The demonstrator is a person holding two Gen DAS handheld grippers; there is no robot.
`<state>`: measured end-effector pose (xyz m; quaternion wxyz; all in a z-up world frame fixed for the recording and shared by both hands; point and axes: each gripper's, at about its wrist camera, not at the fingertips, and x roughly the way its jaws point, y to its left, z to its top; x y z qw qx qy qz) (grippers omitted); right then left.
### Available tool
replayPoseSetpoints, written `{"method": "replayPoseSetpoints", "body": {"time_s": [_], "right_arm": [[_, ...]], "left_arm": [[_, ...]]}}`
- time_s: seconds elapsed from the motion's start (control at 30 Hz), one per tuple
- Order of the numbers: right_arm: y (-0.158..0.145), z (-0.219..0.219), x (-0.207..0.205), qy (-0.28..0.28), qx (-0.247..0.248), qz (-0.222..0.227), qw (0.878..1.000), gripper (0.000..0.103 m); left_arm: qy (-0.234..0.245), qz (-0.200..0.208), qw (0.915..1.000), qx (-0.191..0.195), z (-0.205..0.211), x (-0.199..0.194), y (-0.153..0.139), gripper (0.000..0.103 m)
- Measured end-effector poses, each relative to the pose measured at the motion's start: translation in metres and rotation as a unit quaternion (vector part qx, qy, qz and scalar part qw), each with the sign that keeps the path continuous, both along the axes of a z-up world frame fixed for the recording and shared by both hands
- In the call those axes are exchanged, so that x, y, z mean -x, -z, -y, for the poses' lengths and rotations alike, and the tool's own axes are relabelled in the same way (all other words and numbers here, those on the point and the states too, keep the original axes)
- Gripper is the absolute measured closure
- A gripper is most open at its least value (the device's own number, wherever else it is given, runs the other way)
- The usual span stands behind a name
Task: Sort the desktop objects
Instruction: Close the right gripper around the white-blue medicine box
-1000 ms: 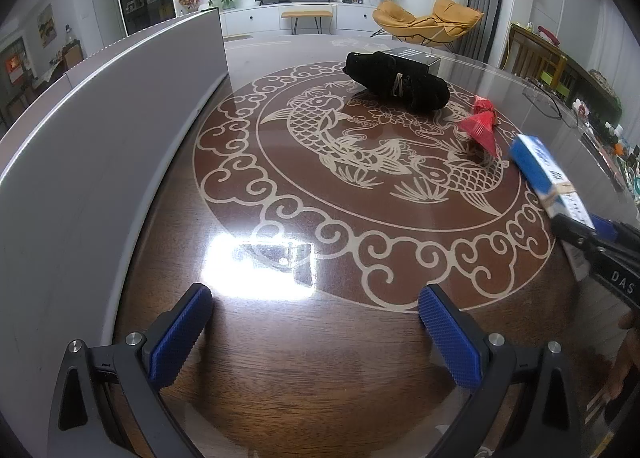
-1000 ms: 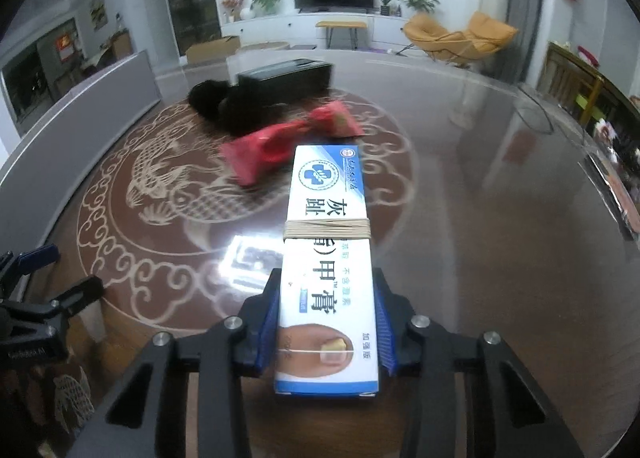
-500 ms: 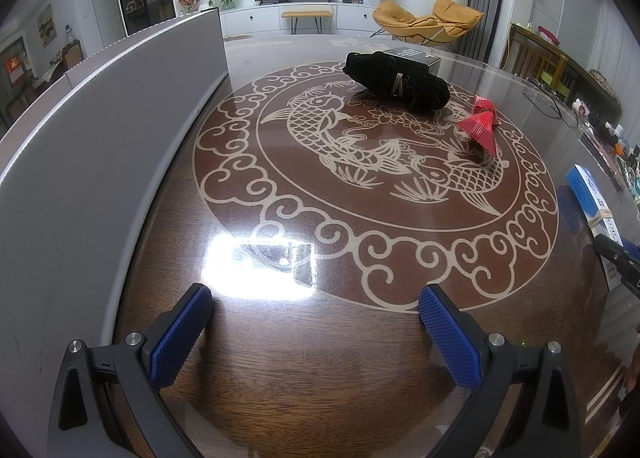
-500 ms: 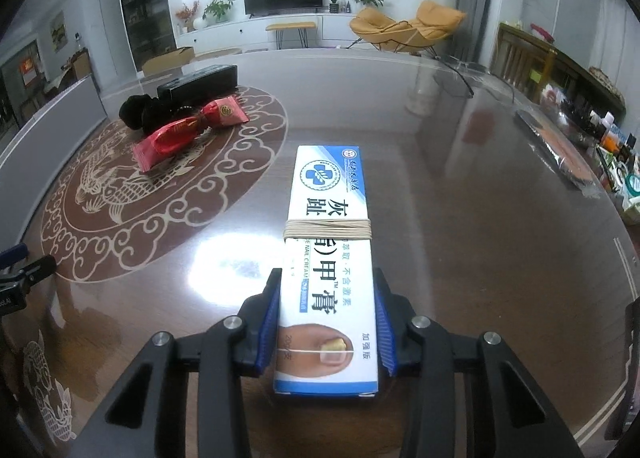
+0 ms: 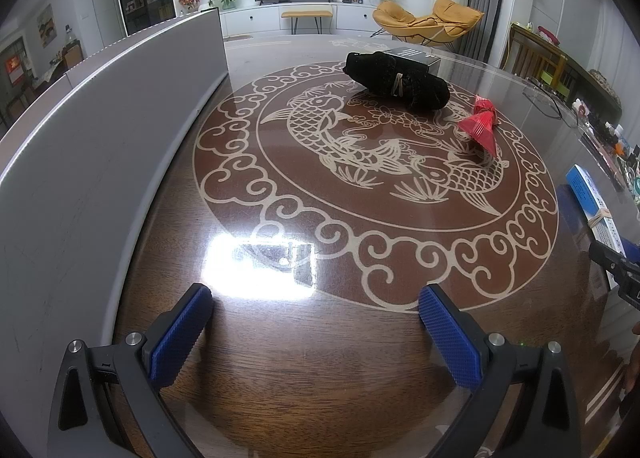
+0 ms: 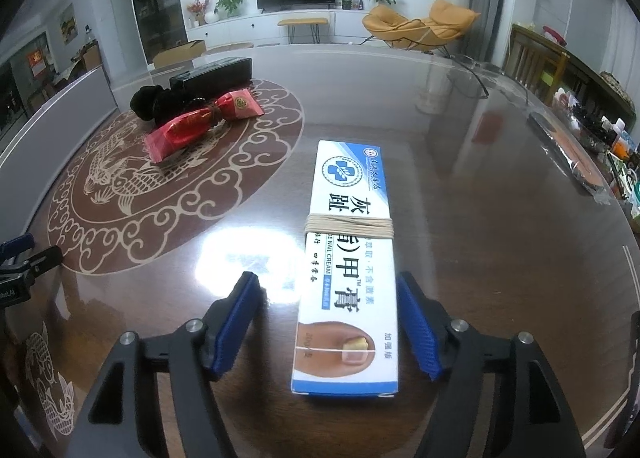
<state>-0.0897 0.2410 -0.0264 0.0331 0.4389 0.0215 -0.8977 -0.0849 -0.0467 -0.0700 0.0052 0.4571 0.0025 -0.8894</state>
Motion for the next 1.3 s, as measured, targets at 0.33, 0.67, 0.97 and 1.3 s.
{"method": "replayPoseSetpoints", "body": {"time_s": [0.33, 0.67, 0.97, 1.3], "right_arm": [[0.0007, 0.0015, 0.0005, -0.002, 0.000, 0.001, 1.000, 0.029], [0.0008, 0.0017, 0.0004, -0.002, 0.000, 0.001, 1.000, 0.028], [0.0008, 0.0017, 0.0003, -0.002, 0.000, 0.001, 1.000, 0.028], [0.0009, 0.0018, 0.0004, -0.002, 0.000, 0.001, 1.000, 0.028]], "left_arm": [[0.000, 0.000, 1.0000, 0.000, -0.0002, 0.0003, 0.0000, 0.000], [0.000, 0.000, 1.0000, 0.000, -0.0010, 0.0007, 0.0002, 0.000], [0.000, 0.000, 1.0000, 0.000, -0.0007, 0.0006, 0.0001, 0.000], [0.000, 0.000, 1.0000, 0.000, -0.0009, 0.0006, 0.0002, 0.000]]}}
